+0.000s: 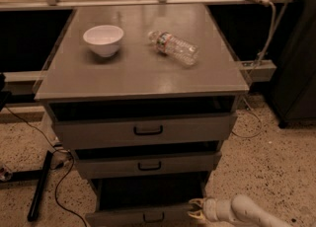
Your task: Open bottom drawer
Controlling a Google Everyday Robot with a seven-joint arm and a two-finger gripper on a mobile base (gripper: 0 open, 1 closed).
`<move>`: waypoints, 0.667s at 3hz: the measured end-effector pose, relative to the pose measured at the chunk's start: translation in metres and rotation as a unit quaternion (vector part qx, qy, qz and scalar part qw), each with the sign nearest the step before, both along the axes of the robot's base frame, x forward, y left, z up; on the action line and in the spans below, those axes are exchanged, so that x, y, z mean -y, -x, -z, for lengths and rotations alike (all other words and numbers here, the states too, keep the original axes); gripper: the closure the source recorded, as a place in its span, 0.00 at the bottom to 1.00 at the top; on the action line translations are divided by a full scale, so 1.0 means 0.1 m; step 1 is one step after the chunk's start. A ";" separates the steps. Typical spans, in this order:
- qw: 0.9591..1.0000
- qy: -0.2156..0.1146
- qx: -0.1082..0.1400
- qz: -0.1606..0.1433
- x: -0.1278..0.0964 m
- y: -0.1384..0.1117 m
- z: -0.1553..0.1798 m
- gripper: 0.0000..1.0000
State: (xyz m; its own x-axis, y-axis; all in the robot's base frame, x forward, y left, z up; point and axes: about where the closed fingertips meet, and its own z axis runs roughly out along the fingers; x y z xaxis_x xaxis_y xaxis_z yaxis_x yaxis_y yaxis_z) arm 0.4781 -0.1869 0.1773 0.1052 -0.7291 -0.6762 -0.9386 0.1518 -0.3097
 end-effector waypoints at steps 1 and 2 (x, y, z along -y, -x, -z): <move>1.000 0.000 0.000 0.000 0.00 0.01 -0.06 0.82; 1.000 0.000 0.000 0.000 0.00 0.01 -0.06 0.58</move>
Offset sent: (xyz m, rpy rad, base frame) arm -0.0009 0.0000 0.0056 0.0000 0.0000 0.0000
